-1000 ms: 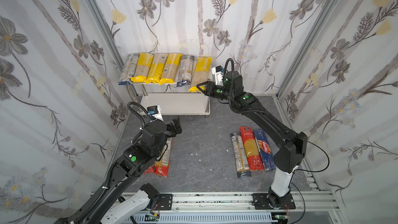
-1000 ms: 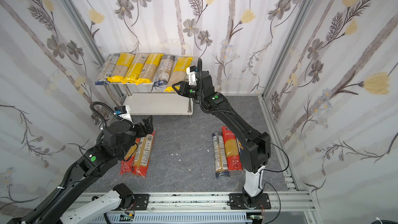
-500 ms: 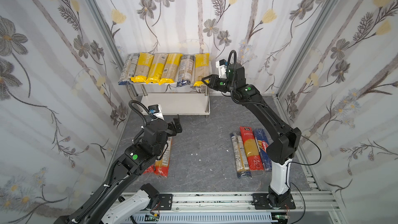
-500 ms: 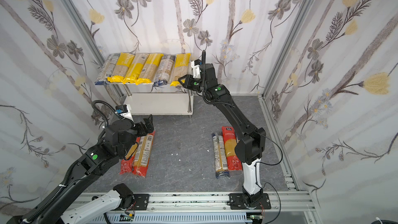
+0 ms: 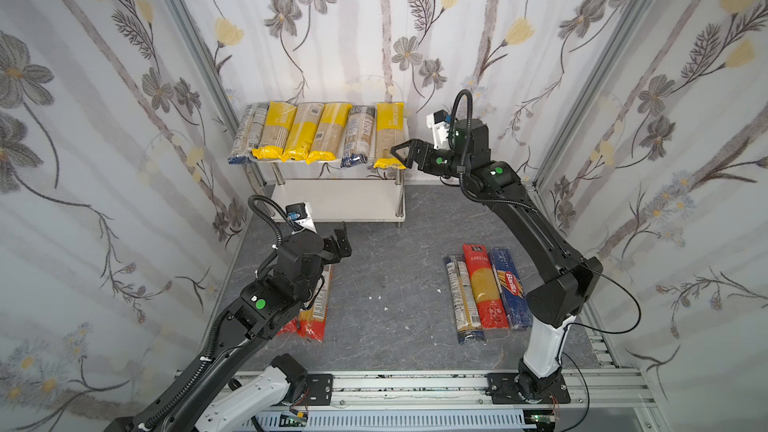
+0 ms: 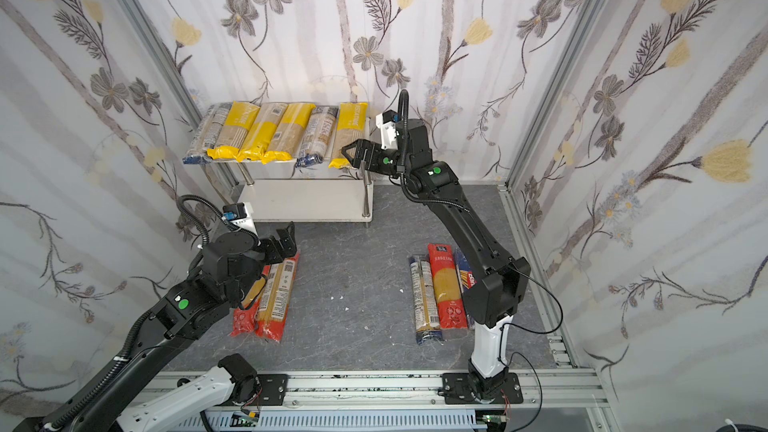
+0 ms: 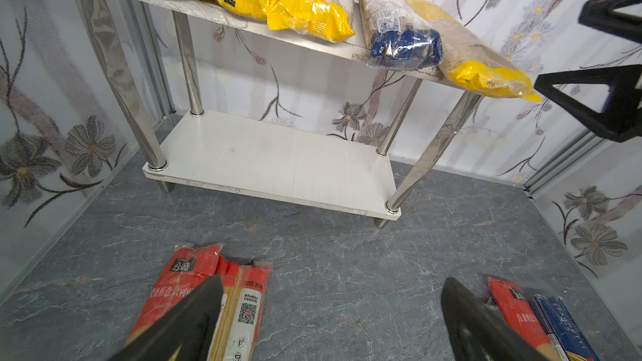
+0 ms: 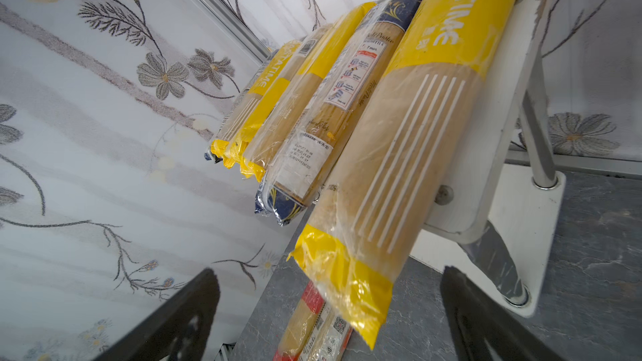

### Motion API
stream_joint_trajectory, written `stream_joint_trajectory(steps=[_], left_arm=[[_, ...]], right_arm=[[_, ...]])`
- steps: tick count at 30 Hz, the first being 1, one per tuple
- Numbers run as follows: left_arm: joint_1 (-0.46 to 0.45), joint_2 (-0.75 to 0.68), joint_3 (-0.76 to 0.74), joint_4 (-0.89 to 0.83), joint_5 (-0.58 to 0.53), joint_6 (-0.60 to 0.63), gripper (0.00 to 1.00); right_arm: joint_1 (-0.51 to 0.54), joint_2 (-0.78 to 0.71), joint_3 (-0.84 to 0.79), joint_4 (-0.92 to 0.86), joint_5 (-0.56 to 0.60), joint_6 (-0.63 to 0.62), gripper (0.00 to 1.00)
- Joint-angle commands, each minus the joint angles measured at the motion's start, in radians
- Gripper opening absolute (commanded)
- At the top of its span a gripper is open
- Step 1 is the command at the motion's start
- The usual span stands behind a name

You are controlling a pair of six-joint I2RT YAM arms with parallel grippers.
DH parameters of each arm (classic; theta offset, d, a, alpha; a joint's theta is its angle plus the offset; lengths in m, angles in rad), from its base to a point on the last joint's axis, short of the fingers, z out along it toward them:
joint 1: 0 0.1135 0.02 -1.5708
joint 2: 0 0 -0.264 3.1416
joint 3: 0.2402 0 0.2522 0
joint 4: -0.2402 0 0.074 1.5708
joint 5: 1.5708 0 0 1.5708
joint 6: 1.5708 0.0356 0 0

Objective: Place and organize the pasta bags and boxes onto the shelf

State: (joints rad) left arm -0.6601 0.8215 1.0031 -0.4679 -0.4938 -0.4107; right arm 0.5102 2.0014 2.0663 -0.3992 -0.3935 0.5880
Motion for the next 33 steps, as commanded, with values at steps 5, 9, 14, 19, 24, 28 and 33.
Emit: stream_joint_trajectory(steps=[5,9,14,19,24,28,33], left_arm=[[0.001,-0.07,-0.098,-0.027,0.025,-0.088,1.0],[0.001,-0.147,-0.188,-0.036,0.085,-0.167,1.0],[-0.001,-0.216,-0.292,-0.041,0.134,-0.259,1.0],[-0.004,-0.235,-0.363,-0.04,0.171,-0.316,1.0],[-0.033,-0.257,-0.423,-0.038,0.175,-0.367,1.0],[-0.074,-0.258,-0.451,-0.038,0.148,-0.413,1.0],[-0.128,-0.197,-0.493,-0.04,0.073,-0.455,1.0]], right_arm=[[0.023,-0.207,-0.234,-0.035,0.184,-0.088,1.0],[0.045,-0.365,-0.443,-0.002,0.248,-0.091,1.0],[0.07,-0.55,-0.668,0.03,0.285,-0.077,1.0],[0.11,-0.709,-0.871,0.064,0.327,-0.046,1.0],[0.139,-0.85,-1.067,0.091,0.358,-0.013,1.0],[0.145,-0.951,-1.195,0.102,0.371,0.007,1.0],[0.146,-1.056,-1.305,0.11,0.372,0.02,1.0]])
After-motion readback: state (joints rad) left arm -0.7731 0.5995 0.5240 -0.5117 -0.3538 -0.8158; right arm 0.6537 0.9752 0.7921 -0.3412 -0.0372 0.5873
